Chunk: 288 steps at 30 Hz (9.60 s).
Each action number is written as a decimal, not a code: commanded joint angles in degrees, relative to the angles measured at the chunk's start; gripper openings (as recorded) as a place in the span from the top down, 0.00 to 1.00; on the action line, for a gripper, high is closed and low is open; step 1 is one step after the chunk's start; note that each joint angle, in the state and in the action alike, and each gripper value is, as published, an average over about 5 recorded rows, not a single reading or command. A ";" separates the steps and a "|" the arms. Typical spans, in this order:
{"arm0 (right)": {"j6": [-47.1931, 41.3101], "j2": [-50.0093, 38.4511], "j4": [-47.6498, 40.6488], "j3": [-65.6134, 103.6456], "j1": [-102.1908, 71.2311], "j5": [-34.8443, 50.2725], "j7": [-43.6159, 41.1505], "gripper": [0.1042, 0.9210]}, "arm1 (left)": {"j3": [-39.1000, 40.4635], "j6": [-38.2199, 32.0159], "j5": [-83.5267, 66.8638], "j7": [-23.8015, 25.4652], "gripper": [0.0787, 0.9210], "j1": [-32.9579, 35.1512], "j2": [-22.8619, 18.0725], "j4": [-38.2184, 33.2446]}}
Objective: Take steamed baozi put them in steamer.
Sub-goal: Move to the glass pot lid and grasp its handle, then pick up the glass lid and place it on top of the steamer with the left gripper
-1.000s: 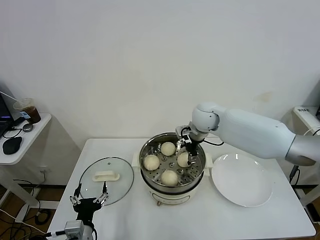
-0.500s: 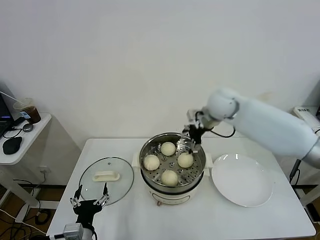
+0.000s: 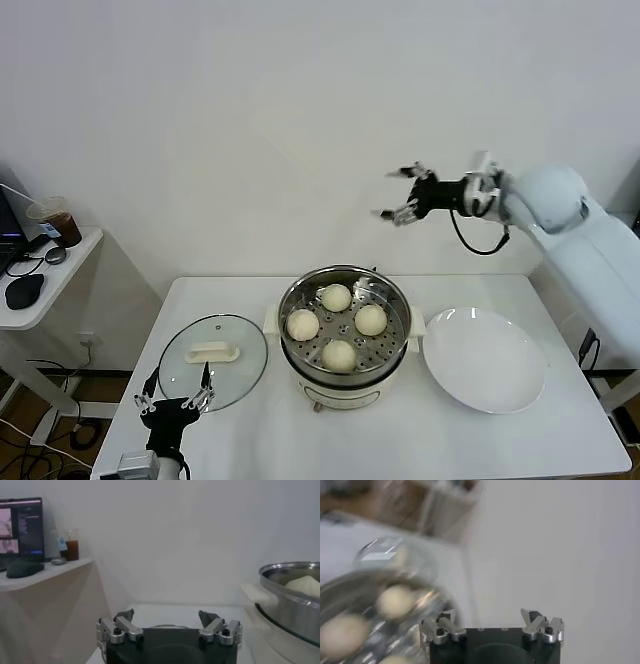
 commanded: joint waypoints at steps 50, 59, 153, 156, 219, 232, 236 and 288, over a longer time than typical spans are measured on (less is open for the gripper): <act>11.31 32.52 13.30 42.77 -67.36 -9.18 36.33 0.12 | 6.39 -4.32 81.14 -1.24 0.12 -14.84 27.67 23.94; 10.78 32.59 13.48 43.43 -68.20 -9.27 36.46 0.12 | 10.30 1.84 81.10 3.62 0.12 -16.02 25.80 23.66; 12.78 34.52 10.61 44.46 -69.27 -13.86 36.76 0.12 | 13.30 -1.29 71.36 -9.14 0.48 -33.59 19.87 48.77; 12.79 34.63 10.58 44.38 -69.24 -13.93 36.76 0.12 | 13.11 -0.82 71.35 -8.21 0.58 -33.01 19.83 47.52; 9.16 33.00 14.61 49.29 -71.06 -11.83 36.21 0.12 | 31.60 31.16 101.48 26.49 0.89 -34.57 -2.12 13.45; 9.77 34.01 12.71 49.84 -71.01 -12.39 36.19 0.12 | 45.34 31.21 98.48 25.70 0.89 -40.57 -2.46 19.96; 9.76 34.53 12.57 49.93 -70.89 -12.67 36.16 0.12 | 46.43 31.24 96.98 26.11 0.89 -42.16 -2.47 20.77; 10.44 36.14 11.01 48.82 -70.59 -14.22 36.03 0.12 | 43.44 31.15 98.50 23.98 0.89 -43.03 -2.49 28.10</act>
